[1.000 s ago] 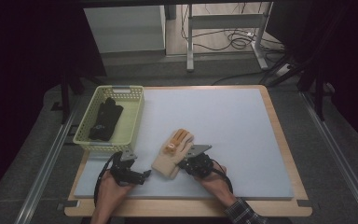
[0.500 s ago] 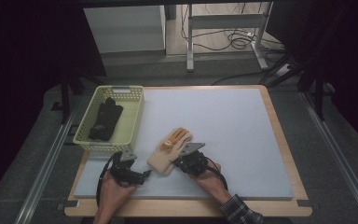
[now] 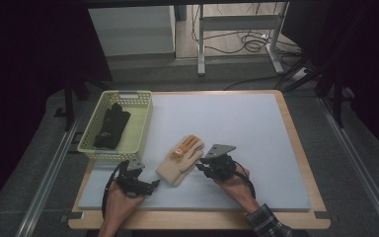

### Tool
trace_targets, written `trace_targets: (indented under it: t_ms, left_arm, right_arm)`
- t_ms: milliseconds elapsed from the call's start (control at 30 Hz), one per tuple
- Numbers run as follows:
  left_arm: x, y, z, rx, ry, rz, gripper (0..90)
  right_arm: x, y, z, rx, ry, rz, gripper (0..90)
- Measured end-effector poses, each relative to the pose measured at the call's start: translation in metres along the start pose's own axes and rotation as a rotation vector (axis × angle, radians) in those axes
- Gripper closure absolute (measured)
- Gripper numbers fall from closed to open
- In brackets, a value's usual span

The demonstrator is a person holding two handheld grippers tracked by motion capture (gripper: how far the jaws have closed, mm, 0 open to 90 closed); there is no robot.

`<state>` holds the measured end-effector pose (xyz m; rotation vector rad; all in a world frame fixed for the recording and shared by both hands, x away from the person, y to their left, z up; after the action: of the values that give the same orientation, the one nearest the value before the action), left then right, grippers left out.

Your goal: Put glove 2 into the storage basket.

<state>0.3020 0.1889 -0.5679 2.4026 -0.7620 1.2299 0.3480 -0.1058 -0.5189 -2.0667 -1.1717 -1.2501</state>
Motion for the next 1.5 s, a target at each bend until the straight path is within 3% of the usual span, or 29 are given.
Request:
trace_targets:
  t_ms: [267,567,833,967,1100,1200,1500]
  left_arm:
    - [0.0,0.0,0.0,-0.001,-0.004,0.004,1.6]
    - [0.0,0.0,0.0,-0.001,-0.004,0.004,1.5]
    - [0.0,0.0,0.0,-0.002,-0.005,0.003,1.4]
    - [0.0,0.0,0.0,-0.002,-0.005,0.003,1.4]
    - [0.0,0.0,0.0,-0.003,-0.006,0.003,1.4]
    - [0.0,0.0,0.0,-0.004,-0.006,0.002,1.3]
    - [0.0,0.0,-0.002,-0.004,-0.004,-0.003,2.6]
  right_arm:
    - [-0.008,0.029,-0.03,-0.101,0.029,0.043,45.7]
    - [-0.024,0.053,-0.059,-0.173,0.029,0.095,21.3]
    - [-0.052,0.068,-0.079,-0.24,-0.008,0.144,14.4]
    - [-0.066,0.073,-0.08,-0.266,-0.046,0.162,11.3]
    - [-0.076,0.077,-0.078,-0.292,-0.084,0.148,9.5]
    - [-0.079,0.081,-0.078,-0.279,-0.08,0.183,9.3]
    - [-0.079,0.08,-0.077,-0.286,-0.087,0.167,9.0]
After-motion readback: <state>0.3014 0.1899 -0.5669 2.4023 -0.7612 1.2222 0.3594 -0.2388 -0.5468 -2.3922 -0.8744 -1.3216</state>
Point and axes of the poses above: each handheld gripper's, and its own axes: z roughly forward along the jaws, x roughly out of its top, y roughly to its right, the point moved 2 cm from there along z, roughly forward along the jaws, and after that the axes turned 11 degrees about y, right-handed, at the moved point
